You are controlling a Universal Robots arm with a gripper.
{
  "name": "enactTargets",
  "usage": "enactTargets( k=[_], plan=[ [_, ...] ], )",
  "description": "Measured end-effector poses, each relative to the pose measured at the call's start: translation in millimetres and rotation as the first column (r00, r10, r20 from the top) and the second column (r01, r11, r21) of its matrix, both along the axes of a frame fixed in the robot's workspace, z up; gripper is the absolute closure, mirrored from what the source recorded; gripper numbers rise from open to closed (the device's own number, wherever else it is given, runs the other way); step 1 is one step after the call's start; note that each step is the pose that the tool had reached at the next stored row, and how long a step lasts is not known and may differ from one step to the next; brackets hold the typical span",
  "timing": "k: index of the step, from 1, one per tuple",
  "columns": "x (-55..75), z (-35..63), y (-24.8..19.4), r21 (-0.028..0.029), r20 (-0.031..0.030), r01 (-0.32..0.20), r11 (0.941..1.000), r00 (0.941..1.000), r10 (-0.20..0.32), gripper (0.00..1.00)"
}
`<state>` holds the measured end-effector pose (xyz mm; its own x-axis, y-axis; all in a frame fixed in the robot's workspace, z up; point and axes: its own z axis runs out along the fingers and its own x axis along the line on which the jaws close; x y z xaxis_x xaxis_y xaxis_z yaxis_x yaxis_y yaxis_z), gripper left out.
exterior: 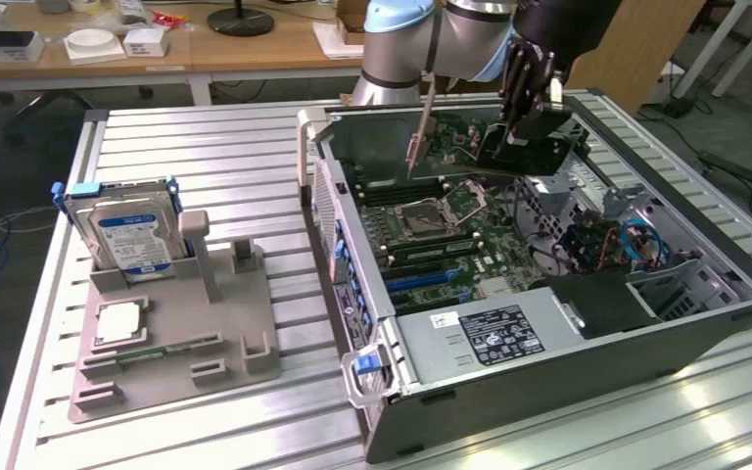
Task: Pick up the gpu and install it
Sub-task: 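Insert the gpu into the slot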
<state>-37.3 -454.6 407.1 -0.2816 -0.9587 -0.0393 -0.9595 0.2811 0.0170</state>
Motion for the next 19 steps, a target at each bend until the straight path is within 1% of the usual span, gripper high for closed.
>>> enactTargets(
  k=[4,9,14,19],
  plan=[
    [0.0,0.0,0.0,0.0005,0.0,-0.036,0.9993,0.9993,0.036,0.73],
    [0.0,0.0,0.0,0.0014,0.0001,-0.084,0.9965,0.9965,0.084,0.73],
    [0.0,0.0,0.0,0.0016,0.0001,-0.128,0.9918,0.9918,0.128,0.73],
    [0.0,0.0,-0.1,0.0016,0.0001,-0.168,0.9857,0.9857,0.168,0.73]
  ],
)
